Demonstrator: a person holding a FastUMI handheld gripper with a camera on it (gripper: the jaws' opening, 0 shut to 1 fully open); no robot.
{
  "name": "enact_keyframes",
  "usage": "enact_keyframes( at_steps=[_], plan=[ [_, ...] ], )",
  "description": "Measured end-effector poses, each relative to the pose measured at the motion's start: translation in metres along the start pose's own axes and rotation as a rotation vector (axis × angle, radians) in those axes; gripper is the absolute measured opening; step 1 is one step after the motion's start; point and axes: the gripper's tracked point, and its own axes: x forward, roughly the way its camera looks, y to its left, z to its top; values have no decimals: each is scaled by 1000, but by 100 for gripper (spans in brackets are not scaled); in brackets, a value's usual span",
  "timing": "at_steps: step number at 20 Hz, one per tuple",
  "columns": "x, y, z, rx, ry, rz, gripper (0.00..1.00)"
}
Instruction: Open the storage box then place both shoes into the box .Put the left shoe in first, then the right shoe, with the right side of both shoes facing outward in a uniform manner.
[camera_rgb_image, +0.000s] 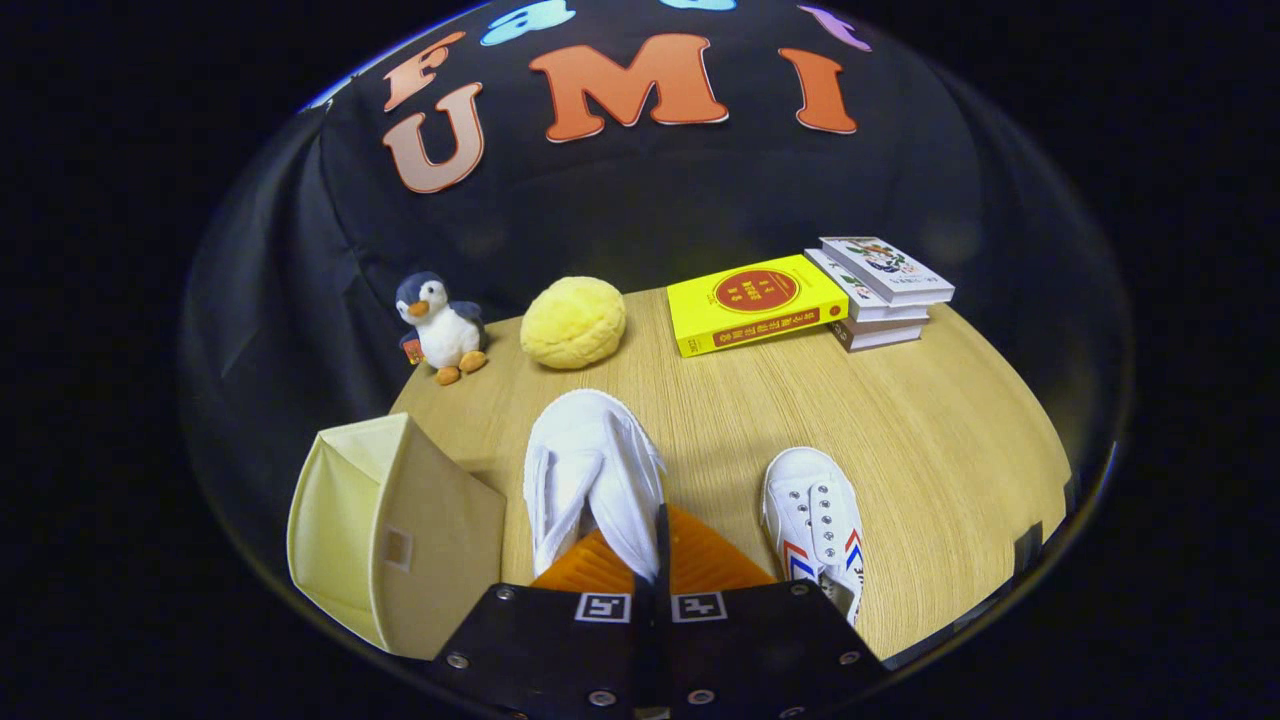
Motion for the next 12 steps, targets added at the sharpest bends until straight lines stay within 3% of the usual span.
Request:
enact_keyframes(
  at_steps=[6,12],
  plan=[
    [-34,76,28,29,-16,41,1],
    [-30,157,15,-9,41,105,1]
  ],
)
